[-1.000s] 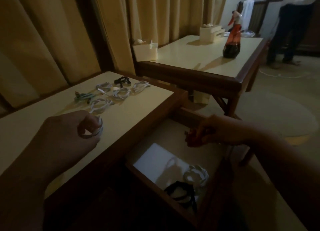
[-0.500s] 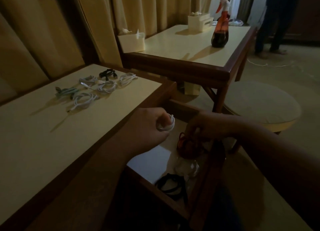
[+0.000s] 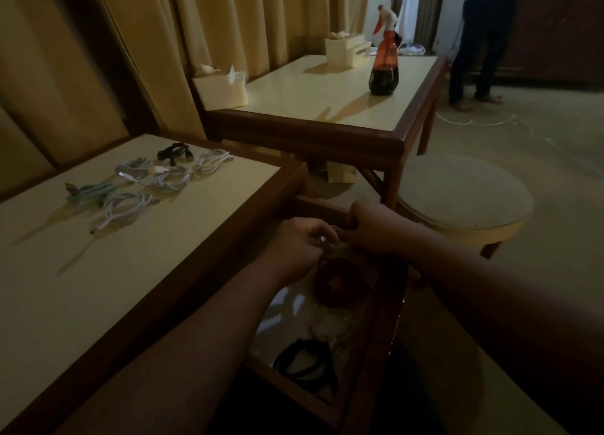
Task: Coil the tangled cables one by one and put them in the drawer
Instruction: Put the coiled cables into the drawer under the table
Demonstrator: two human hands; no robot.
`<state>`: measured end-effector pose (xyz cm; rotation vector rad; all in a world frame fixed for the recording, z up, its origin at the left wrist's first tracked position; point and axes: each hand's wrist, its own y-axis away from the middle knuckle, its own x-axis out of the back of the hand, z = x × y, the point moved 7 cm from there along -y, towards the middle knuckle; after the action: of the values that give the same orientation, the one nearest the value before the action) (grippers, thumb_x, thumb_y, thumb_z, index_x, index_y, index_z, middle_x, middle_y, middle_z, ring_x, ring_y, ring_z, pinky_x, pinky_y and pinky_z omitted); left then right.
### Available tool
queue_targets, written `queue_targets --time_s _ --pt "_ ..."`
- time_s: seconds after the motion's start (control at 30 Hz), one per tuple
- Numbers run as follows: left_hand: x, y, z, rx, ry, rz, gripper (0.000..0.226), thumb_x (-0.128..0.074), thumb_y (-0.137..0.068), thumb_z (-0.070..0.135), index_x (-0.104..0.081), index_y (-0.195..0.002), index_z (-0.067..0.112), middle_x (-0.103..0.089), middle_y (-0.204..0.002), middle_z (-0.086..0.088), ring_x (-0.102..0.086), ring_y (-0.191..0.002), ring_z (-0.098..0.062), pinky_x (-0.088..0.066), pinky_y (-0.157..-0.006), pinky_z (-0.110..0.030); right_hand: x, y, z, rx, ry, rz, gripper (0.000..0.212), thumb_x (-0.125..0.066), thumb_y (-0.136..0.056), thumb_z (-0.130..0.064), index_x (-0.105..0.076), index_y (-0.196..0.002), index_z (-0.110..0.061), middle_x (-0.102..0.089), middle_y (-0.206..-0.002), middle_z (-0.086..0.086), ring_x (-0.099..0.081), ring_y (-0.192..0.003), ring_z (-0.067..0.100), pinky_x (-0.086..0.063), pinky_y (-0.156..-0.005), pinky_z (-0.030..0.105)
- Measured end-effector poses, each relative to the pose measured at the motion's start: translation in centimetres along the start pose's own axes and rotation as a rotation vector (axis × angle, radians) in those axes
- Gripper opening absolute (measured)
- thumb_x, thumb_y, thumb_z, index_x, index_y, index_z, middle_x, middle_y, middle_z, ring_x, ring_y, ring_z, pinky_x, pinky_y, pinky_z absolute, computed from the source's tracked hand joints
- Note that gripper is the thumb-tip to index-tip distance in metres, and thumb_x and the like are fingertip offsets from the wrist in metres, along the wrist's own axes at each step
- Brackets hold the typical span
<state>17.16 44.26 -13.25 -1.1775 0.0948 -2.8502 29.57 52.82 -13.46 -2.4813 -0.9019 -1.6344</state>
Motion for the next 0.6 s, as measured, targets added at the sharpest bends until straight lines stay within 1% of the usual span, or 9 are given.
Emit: queue_targets --time_s 0.07,0.1,0.13,0.17,0.23,0.3,0.37,0.47,0.6 --pt "-1.1 -0.3 -0.8 0.098 0.184 0.006 0.028 -0.069 -0.086 -0.003 -0.076 -0.09 0.023 -0.071 -0.102 0.004 -0.069 -0.099 -0.016 -0.062 -0.083 -0.038 -0.4 0.3 -0.4 0.011 0.153 -0.054 0.014 -0.061 -0.098 -0.024 -0.062 -0.111 -0.018 -0.063 -0.096 0.0 -0.064 -0.083 0.011 -0.055 -0.07 0.022" --pt "-1.5 -0.4 -1.0 0.126 0.235 0.021 0.029 -0.07 -0.085 -0.005 -0.075 -0.085 0.024 -0.072 -0.103 -0.002 -0.07 -0.099 -0.02 -0.061 -0.085 -0.046 -0.6 0.5 -0.6 0.026 0.233 -0.086 0.013 -0.059 -0.098 -0.023 -0.062 -0.11 -0.017 -0.061 -0.093 -0.001 -0.062 -0.079 0.01 -0.051 -0.065 0.02" --pt "-1.8 -0.6 -1.3 0.141 0.258 0.037 0.029 -0.07 -0.084 -0.005 -0.074 -0.083 0.024 -0.072 -0.104 -0.005 -0.07 -0.1 -0.021 -0.06 -0.087 -0.048 -1.0 0.4 -0.6 0.029 0.292 -0.126 0.01 -0.058 -0.099 -0.023 -0.062 -0.106 -0.017 -0.059 -0.09 -0.002 -0.059 -0.076 0.009 -0.046 -0.061 0.019" --pt "-1.8 -0.6 -1.5 0.15 0.255 0.06 0.024 -0.072 -0.084 -0.002 -0.073 -0.084 0.022 -0.071 -0.105 -0.005 -0.069 -0.1 -0.02 -0.059 -0.088 -0.047 -1.3 0.6 -0.8 0.047 0.349 -0.164 0.005 -0.058 -0.099 -0.023 -0.06 -0.098 -0.019 -0.057 -0.087 -0.002 -0.056 -0.074 0.009 -0.043 -0.059 0.019" --pt "-1.7 -0.5 -2.1 0.169 0.205 0.1 0.015 -0.078 -0.082 0.008 -0.071 -0.092 0.018 -0.069 -0.104 -0.003 -0.067 -0.1 -0.017 -0.059 -0.089 -0.043 -2.1 0.4 -1.0 0.087 0.434 -0.223 0.014 -0.058 -0.099 -0.023 -0.054 -0.086 -0.022 -0.054 -0.085 -0.003 -0.053 -0.072 0.008 -0.041 -0.061 0.02" --pt "-1.9 -0.3 -3.4 0.252 0.172 0.075 0.023 -0.08 -0.083 0.02 -0.069 -0.104 0.017 -0.068 -0.106 0.0 -0.065 -0.102 -0.015 -0.057 -0.09 -0.04 -1.9 0.1 -1.6 0.143 0.459 -0.199 0.007 -0.06 -0.098 -0.023 -0.06 -0.1 -0.017 -0.056 -0.087 -0.002 -0.056 -0.075 0.01 -0.047 -0.068 0.022" --pt "-2.7 0.1 -4.7 0.356 0.16 -0.002 0.03 -0.075 -0.087 0.025 -0.065 -0.114 0.017 -0.066 -0.111 -0.001 -0.063 -0.106 -0.016 -0.055 -0.094 -0.039 -1.0 -0.4 -2.4 0.171 0.423 -0.143 0.02 -0.062 -0.097 -0.02 -0.06 -0.116 -0.014 -0.057 -0.094 -0.001 -0.059 -0.083 0.012 -0.051 -0.075 0.025" --pt "-3.0 0.5 -5.6 0.413 0.211 -0.021 0.023 -0.071 -0.089 0.021 -0.067 -0.112 0.018 -0.066 -0.114 -0.006 -0.064 -0.108 -0.021 -0.055 -0.096 -0.045 -1.0 -0.5 -3.3 0.222 0.44 -0.189 0.021 -0.06 -0.098 -0.021 -0.061 -0.118 -0.015 -0.06 -0.105 0.0 -0.06 -0.091 0.014 -0.05 -0.077 0.024" --pt "-3.1 0.9 -5.2 0.418 0.267 -0.128 0.022 -0.076 -0.085 0.016 -0.072 -0.107 0.015 -0.07 -0.11 -0.006 -0.066 -0.105 -0.02 -0.056 -0.095 -0.041 -2.7 -0.6 -2.3 0.2 0.448 -0.358 0.023 -0.06 -0.099 -0.025 -0.067 -0.12 -0.017 -0.067 -0.115 0.003 -0.065 -0.101 0.016 -0.056 -0.087 0.03"
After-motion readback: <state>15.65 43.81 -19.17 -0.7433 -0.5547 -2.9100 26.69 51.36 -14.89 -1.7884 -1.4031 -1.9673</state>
